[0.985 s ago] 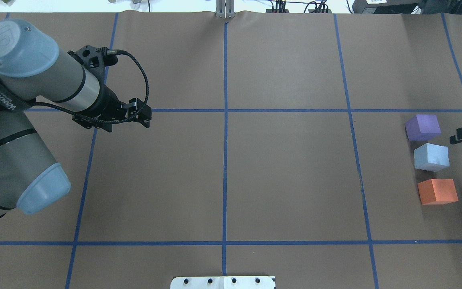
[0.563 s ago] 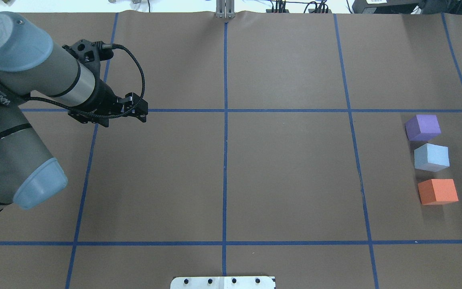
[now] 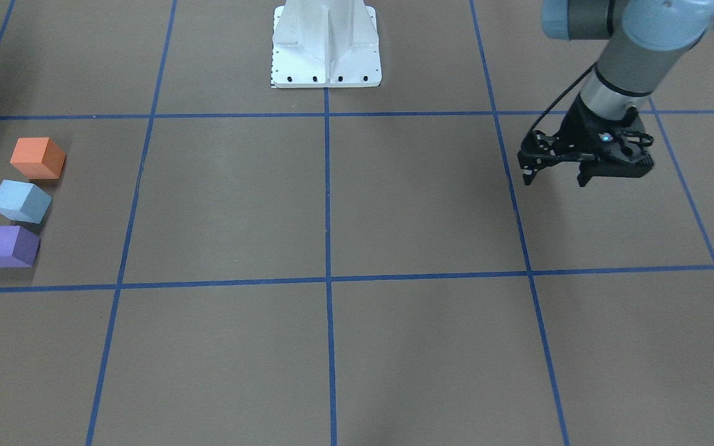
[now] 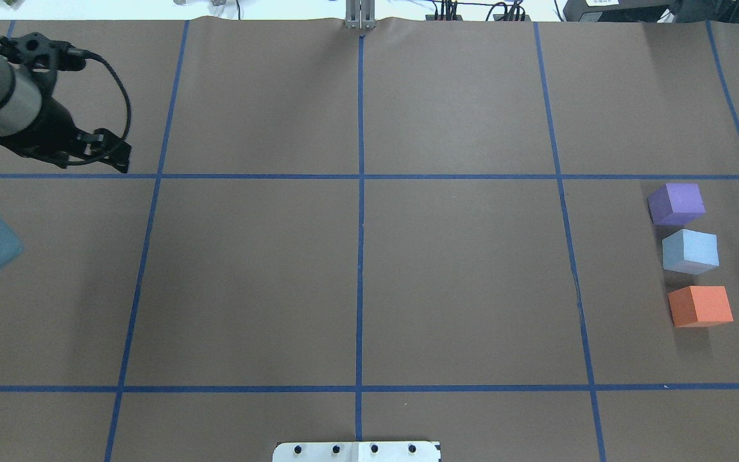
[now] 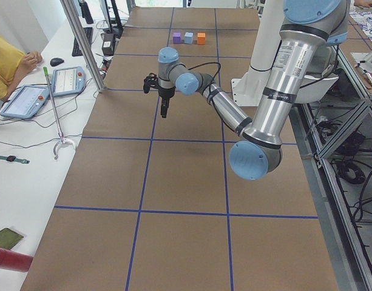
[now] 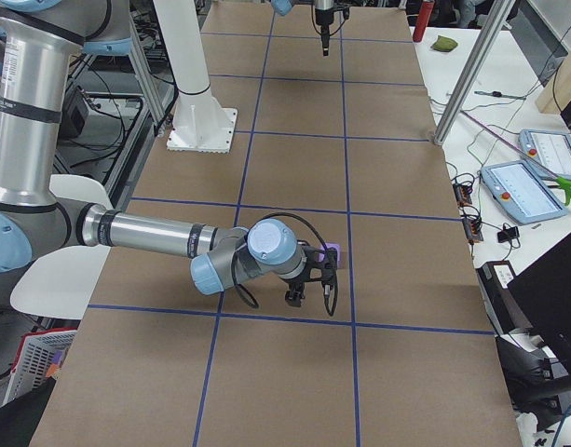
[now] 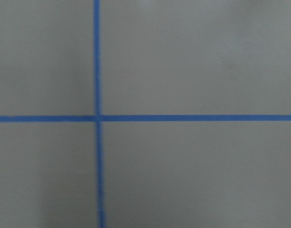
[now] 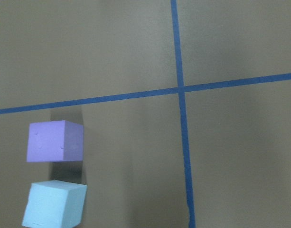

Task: Place blue block between orange and purple blocks

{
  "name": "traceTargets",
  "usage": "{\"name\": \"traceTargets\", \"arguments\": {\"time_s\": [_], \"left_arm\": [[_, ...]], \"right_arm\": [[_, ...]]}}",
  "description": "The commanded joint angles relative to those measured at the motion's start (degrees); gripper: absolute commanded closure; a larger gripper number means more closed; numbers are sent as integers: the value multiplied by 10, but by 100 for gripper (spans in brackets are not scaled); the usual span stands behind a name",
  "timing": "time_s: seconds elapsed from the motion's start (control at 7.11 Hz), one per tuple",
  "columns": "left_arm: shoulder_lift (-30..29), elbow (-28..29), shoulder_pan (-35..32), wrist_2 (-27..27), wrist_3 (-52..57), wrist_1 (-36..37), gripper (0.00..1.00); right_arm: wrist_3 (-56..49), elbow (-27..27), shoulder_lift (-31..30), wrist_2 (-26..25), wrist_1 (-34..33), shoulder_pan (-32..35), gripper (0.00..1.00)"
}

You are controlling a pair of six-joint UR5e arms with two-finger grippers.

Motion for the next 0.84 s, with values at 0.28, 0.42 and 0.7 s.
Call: {"name": "traceTargets", "arguments": {"time_s": [0.28, 0.42, 0.7], "left_arm": [[88, 128, -230, -90, 380, 10, 0], [86, 159, -268, -93, 409, 36, 0], [87, 172, -320, -131, 431, 72, 0]], "right_arm": [[-231, 15, 139, -79, -353, 38, 0], [-257, 18, 181, -112, -405, 44, 0], [-257, 18, 183, -110, -409, 42, 0]]}}
